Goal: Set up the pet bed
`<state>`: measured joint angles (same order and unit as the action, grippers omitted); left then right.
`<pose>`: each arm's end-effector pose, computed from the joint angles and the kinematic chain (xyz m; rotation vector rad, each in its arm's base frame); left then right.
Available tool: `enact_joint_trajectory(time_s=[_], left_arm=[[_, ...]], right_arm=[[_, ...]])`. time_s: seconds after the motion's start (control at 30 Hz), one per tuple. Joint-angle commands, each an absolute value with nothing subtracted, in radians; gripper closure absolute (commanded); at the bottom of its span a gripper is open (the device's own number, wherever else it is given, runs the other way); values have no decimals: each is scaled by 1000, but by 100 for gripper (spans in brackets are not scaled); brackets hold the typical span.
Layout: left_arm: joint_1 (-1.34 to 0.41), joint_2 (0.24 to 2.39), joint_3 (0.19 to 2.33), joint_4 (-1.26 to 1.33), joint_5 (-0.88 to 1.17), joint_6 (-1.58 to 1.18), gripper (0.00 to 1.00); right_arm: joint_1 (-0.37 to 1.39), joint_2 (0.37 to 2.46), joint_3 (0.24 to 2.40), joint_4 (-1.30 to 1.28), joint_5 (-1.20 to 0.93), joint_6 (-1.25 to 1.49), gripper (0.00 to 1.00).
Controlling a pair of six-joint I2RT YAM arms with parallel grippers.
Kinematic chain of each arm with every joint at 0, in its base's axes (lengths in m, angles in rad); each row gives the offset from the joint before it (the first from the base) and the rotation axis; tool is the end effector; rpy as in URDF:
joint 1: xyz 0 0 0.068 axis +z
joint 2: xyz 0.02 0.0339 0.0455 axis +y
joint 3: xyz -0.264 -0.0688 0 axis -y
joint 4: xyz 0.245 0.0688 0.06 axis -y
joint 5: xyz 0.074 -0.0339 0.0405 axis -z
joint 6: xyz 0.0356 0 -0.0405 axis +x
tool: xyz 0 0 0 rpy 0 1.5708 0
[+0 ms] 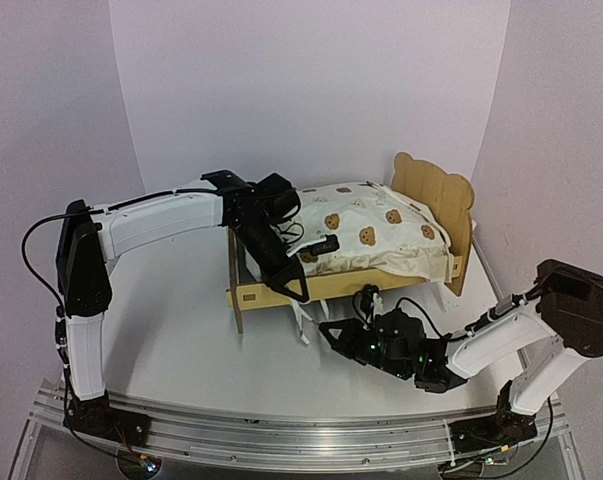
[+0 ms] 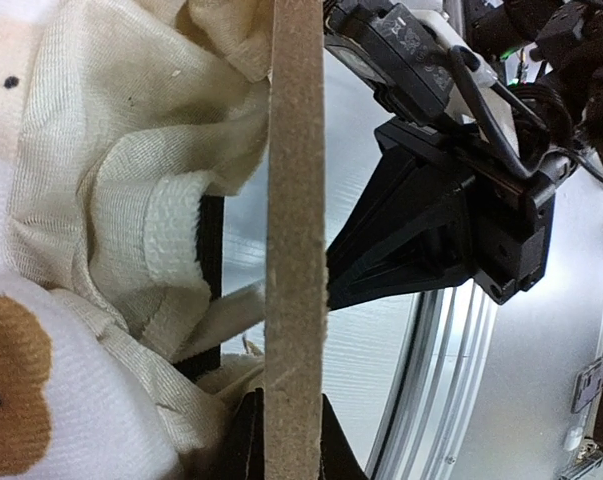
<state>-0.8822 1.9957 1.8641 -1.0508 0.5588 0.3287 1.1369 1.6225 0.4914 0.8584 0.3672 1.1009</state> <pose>0.2517 -0.3356 0.2849 1.7116 2.1972 -0.9169 0.1358 0.2627 0.1521 0.2445 1.9952 1.1972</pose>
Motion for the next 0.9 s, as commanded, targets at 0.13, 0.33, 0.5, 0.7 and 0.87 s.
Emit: enact_joint_trajectory(time_s=[0.13,0.33,0.5,0.7,0.87], left_arm=[[-858,1891,1736,-966,586,349,100],[-851,1869,1562,-873,493,429,100],[-850,1875,1476,-833,469,477,100],[-829,1888,1402,-806,443,535,100],[-824,1869,1365,-804,440,577,84]], right_arm=[[1125,1691,568,434,61,1133,100],[1131,1706,660,276,21,1017,100],[1131,1752,781,139,9,928,100],[1131,1783,844,43,18,888,100],[1132,1781,881,-29,34,854,100]])
